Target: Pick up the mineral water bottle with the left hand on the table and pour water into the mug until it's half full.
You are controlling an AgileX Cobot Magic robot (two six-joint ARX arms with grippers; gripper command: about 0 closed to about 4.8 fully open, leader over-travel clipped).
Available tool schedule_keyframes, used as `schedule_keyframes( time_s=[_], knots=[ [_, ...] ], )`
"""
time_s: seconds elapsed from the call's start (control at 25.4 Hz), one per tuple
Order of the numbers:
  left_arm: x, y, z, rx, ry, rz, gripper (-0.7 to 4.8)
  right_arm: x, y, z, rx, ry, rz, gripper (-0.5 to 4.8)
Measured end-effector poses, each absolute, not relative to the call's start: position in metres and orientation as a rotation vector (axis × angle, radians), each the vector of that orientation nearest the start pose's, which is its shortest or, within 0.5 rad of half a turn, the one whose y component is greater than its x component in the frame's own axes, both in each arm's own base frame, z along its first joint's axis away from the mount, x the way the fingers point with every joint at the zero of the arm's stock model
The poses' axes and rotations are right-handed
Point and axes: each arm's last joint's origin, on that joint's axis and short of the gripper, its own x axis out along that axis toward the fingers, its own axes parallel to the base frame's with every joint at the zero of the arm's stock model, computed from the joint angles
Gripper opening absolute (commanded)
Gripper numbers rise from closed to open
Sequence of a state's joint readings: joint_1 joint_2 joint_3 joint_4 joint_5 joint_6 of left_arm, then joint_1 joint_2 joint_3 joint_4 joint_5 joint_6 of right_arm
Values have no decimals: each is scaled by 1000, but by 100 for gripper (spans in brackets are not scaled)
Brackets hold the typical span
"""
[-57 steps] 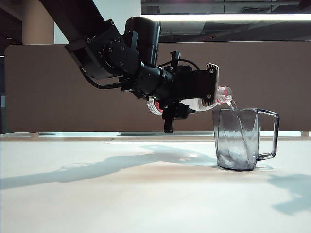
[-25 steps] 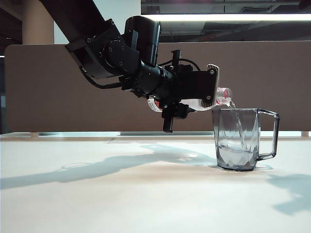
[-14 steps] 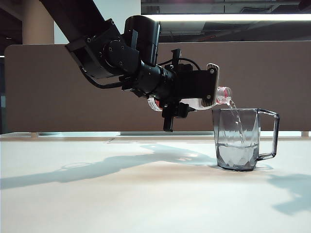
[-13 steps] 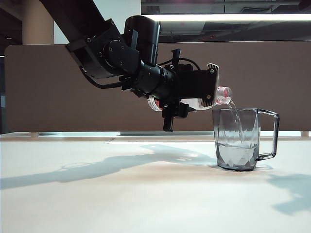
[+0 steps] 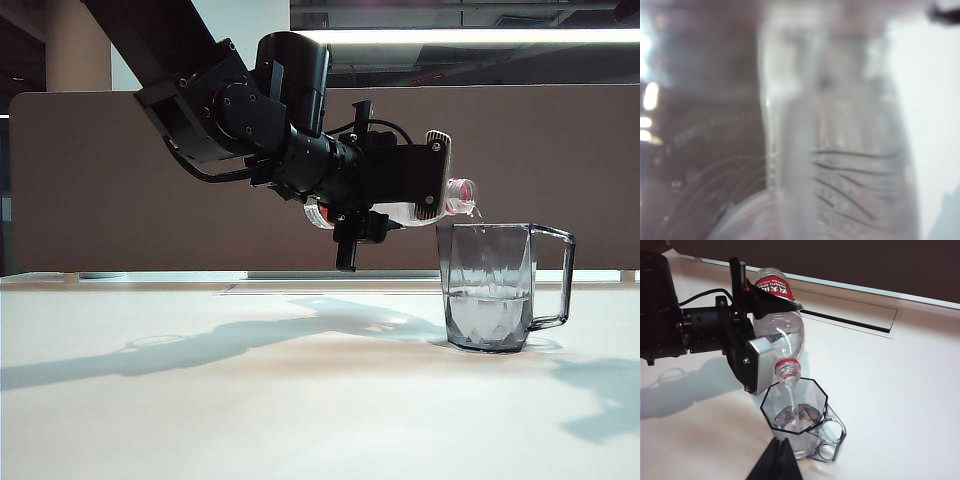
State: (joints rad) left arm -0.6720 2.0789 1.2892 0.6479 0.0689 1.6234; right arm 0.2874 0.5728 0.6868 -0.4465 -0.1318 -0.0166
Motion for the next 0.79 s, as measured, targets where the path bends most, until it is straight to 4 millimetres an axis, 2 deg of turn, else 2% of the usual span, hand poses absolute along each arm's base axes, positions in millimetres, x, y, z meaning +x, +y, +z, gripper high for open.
schedule_keyframes(
  time_s=[0.79],
  knots=[
    [358,-287,189,1600,-508,-675,214,120,39,303,-42,330,418,-8]
  ],
)
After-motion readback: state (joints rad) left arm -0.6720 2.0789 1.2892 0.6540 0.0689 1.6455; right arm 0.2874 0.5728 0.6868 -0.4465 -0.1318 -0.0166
